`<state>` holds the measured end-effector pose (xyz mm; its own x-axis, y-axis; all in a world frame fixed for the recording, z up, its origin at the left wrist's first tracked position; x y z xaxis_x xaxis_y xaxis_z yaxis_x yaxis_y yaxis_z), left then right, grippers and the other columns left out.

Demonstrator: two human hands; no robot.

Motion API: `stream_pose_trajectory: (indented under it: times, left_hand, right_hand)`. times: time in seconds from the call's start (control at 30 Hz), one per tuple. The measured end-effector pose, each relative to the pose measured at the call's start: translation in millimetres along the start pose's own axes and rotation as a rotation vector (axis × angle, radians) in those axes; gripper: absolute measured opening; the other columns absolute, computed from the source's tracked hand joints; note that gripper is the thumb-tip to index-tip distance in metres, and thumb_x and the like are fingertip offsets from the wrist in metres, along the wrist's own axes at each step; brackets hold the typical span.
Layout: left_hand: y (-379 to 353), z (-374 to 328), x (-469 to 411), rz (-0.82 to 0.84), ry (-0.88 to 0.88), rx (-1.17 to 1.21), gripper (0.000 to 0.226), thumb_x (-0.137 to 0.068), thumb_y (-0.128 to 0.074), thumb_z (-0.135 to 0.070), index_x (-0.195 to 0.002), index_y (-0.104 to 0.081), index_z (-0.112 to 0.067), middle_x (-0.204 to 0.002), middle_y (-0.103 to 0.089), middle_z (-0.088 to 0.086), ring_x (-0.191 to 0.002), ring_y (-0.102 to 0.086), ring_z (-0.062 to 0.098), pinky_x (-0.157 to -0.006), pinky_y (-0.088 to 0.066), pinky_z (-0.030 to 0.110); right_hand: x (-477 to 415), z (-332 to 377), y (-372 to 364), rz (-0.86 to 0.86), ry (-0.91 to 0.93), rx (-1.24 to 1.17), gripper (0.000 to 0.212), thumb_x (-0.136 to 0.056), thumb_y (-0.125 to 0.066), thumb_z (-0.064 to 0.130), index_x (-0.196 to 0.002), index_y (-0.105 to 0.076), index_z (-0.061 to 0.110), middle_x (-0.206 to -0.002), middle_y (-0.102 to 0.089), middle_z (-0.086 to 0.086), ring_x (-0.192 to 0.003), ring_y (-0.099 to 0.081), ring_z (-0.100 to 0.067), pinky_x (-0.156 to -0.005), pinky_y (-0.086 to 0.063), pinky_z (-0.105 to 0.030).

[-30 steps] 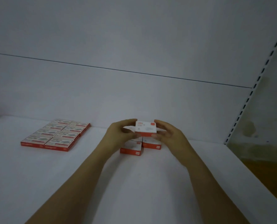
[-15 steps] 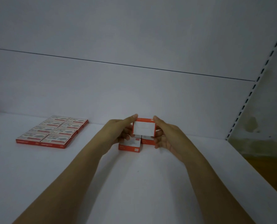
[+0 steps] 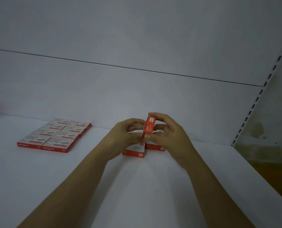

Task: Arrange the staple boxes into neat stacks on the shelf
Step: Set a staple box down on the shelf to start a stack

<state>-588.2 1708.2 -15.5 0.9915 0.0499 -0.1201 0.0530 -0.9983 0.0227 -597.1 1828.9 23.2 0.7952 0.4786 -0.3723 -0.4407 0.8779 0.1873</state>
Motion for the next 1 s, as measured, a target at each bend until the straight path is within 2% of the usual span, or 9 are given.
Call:
stream_pose_trajectory:
  times: [0.13,0.27,0.33,0.43,0.63,0.73,0.8,0.9,1.0]
  left_hand:
    - [1.5,0.0,-0.7,-0.022,-0.007,-0.035,0.045,-0.072,-0.072,0.009,-0.110,-0.063,-0.014,-0.105,-0.071,0.003,-0.093,-0.070,0.026,-0.092,-0.053,0.043]
    - [14.6,-13.7,1.5,-0.110,-0.079,-0.051,0.047,-0.067,-0.077,0.007,-0.104,-0.061,-0.017,-0.104,-0.071,-0.005,-0.086,-0.071,0.019,-0.087,-0.054,0.037]
    - [10.9,-27.3,6.2,-0.094,-0.163,-0.063,0.047,-0.068,-0.076,0.008,-0.105,-0.059,-0.016,-0.108,-0.070,-0.005,-0.089,-0.069,0.022,-0.082,-0.057,0.035]
    - [1.1,-43.1,14.6,-0.068,-0.261,-0.146,0.049,-0.067,-0.077,0.006,-0.105,-0.061,-0.019,-0.109,-0.068,-0.005,-0.091,-0.066,0.025,-0.079,-0.058,0.032]
    - [-12.4,-48.3,19.0,-0.042,-0.334,-0.310,0.053,-0.064,-0.082,-0.003,-0.110,-0.063,-0.021,-0.103,-0.067,-0.007,-0.082,-0.062,0.016,-0.081,-0.054,0.021]
    - [-9.1,-48.2,17.6,-0.076,-0.360,-0.380,0.052,-0.065,-0.082,-0.006,-0.109,-0.062,-0.025,-0.101,-0.065,-0.009,-0.089,-0.063,0.011,-0.085,-0.054,0.021]
    - [-6.5,-50.7,18.2,-0.121,-0.401,-0.417,0.049,-0.068,-0.081,-0.005,-0.107,-0.058,-0.025,-0.108,-0.062,-0.006,-0.094,-0.061,0.011,-0.084,-0.053,0.016]
    - [-6.9,-51.3,20.2,-0.218,-0.463,-0.643,0.044,-0.077,-0.074,-0.006,-0.107,-0.047,-0.024,-0.119,-0.055,-0.003,-0.098,-0.054,0.007,-0.076,-0.046,0.000]
    - [-8.3,-51.1,24.4,-0.290,-0.541,-0.785,0.041,-0.083,-0.067,-0.004,-0.117,-0.046,-0.015,-0.124,-0.053,0.002,-0.100,-0.046,0.004,-0.077,-0.040,-0.004]
  right_hand:
    - [-0.6,-0.4,3.0,-0.034,0.012,0.049,0.049,-0.077,-0.072,0.001,-0.117,-0.056,0.023,-0.116,-0.059,0.001,-0.099,-0.062,-0.013,-0.074,-0.054,-0.021]
    - [-0.9,-15.1,25.1,-0.076,-0.106,0.132,0.042,-0.082,-0.068,0.009,-0.118,-0.053,0.025,-0.117,-0.062,0.004,-0.106,-0.061,-0.012,-0.085,-0.056,-0.029]
    - [-1.1,-24.8,25.3,-0.042,-0.162,0.121,0.039,-0.082,-0.068,0.005,-0.113,-0.054,0.023,-0.114,-0.064,0.003,-0.103,-0.063,-0.013,-0.083,-0.055,-0.027]
    - [-0.9,-39.8,14.3,0.020,-0.241,0.073,0.040,-0.078,-0.071,0.000,-0.111,-0.055,0.016,-0.109,-0.063,-0.002,-0.093,-0.065,-0.013,-0.070,-0.054,-0.019]
    - [-0.4,-51.1,3.7,0.080,-0.272,0.076,0.044,-0.076,-0.071,-0.003,-0.114,-0.054,0.012,-0.108,-0.067,-0.005,-0.095,-0.067,-0.016,-0.080,-0.052,-0.023]
    - [-3.6,-46.1,8.2,0.021,-0.223,0.072,0.044,-0.074,-0.071,-0.005,-0.108,-0.053,0.015,-0.106,-0.065,-0.004,-0.088,-0.068,-0.013,-0.071,-0.053,-0.019]
    - [-6.0,-39.7,16.4,-0.061,-0.167,0.106,0.044,-0.074,-0.072,-0.005,-0.104,-0.049,0.019,-0.105,-0.062,-0.002,-0.088,-0.066,-0.015,-0.065,-0.052,-0.018]
    - [-5.9,-21.2,26.7,-0.184,-0.031,0.211,0.048,-0.078,-0.069,-0.003,-0.091,-0.040,0.032,-0.102,-0.057,0.005,-0.094,-0.062,-0.016,-0.065,-0.055,-0.017]
    - [-0.6,-4.2,24.6,-0.235,0.084,0.327,0.049,-0.081,-0.068,-0.001,-0.086,-0.035,0.035,-0.104,-0.052,0.004,-0.099,-0.059,-0.016,-0.068,-0.057,-0.016]
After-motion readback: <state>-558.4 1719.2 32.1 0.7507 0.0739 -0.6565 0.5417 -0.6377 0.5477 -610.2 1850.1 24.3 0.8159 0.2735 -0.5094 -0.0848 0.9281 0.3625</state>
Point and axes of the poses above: each hand's wrist, its own x-axis away from the middle knuckle, its own y-axis out of the back of the hand, z = x × y, the point moved 10 cm from there along -x, towards the middle knuckle
